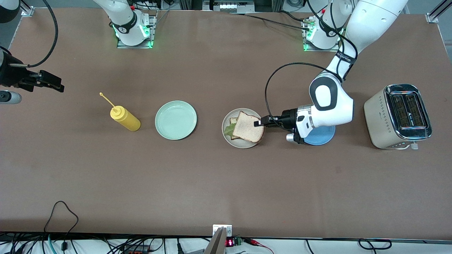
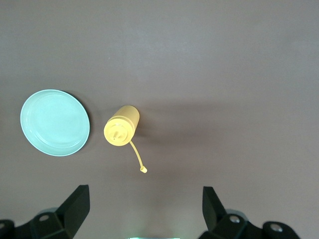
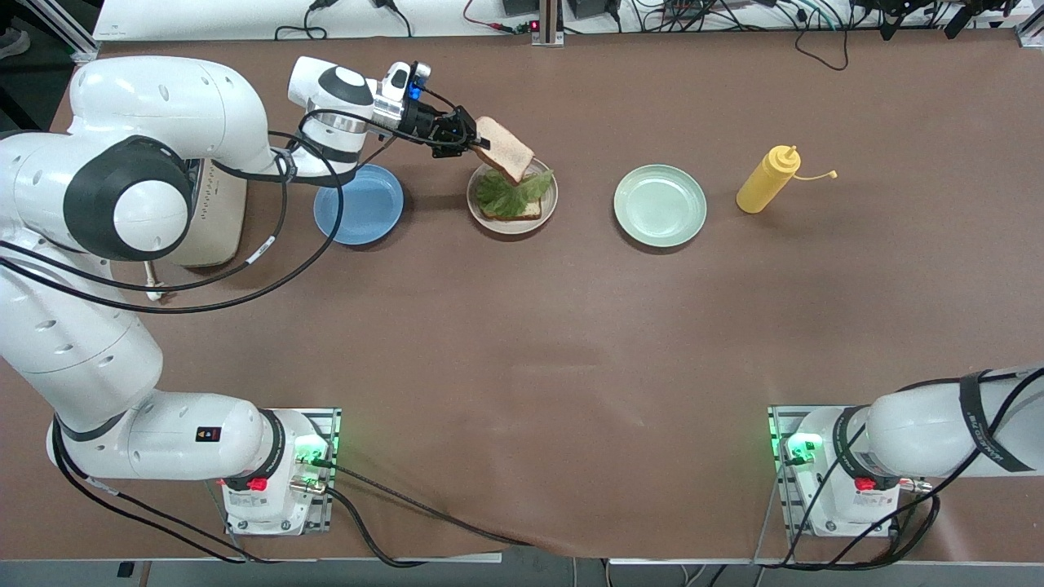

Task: Make sandwich in beige plate with both arms
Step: 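Lower the bread onto the lettuce with the left gripper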

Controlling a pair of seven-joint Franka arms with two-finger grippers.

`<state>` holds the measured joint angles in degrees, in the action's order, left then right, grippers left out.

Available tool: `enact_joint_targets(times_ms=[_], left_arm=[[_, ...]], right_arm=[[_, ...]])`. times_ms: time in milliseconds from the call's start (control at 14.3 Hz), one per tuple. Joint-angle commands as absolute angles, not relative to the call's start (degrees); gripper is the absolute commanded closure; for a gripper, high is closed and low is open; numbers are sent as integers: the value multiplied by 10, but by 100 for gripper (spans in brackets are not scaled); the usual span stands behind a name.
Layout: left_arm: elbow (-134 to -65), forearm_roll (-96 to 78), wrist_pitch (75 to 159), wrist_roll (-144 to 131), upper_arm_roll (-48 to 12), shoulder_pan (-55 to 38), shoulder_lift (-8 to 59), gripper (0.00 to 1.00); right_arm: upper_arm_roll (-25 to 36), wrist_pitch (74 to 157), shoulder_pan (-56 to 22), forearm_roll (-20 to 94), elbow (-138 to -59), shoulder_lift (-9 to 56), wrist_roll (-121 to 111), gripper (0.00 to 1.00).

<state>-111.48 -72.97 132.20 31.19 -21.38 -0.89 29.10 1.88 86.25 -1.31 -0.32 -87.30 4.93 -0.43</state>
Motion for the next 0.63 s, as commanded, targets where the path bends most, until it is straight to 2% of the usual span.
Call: enact_joint_targets(times_ms=[0,561], left_arm=[[-1119,-784,1327,373,-212,-12,307,99],[-1117,-825,1343,450,-211,-22,352,99]], right_arm=[[19,859,-14,-1,-875,45,-3,0],[18,860,-15,-1,-875,46,-3,0]])
